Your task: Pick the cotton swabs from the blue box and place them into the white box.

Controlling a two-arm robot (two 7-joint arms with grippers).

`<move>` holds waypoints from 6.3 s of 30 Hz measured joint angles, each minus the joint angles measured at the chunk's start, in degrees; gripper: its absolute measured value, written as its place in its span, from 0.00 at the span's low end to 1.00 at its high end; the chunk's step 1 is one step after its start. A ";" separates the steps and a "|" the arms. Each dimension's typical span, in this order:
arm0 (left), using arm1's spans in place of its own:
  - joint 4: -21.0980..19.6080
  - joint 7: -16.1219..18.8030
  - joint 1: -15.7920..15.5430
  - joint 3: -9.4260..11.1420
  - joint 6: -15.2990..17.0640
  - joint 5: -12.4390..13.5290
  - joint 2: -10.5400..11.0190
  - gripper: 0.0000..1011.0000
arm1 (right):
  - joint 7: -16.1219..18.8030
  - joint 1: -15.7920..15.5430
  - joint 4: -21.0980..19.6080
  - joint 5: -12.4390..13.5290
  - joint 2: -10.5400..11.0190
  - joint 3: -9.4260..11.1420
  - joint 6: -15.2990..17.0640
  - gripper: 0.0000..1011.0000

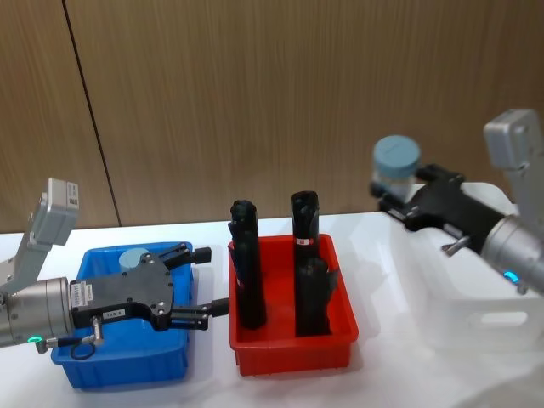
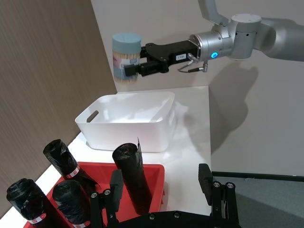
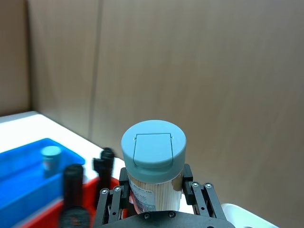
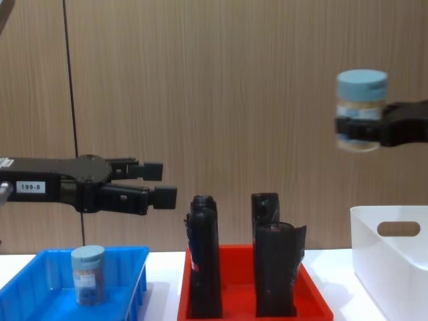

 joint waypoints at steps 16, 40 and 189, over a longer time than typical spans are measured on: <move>0.00 0.00 0.00 0.00 0.00 0.00 0.00 0.99 | -3.34 4.68 9.85 -2.95 2.02 3.02 0.26 0.62; 0.00 0.00 0.00 0.00 0.00 0.00 0.00 0.99 | -2.36 8.93 21.82 -5.42 0.94 2.28 1.92 0.62; -20.49 66.55 14.80 8.62 -0.78 14.71 -8.26 0.99 | -19.80 -20.93 -13.41 2.93 -1.88 0.52 -5.37 0.99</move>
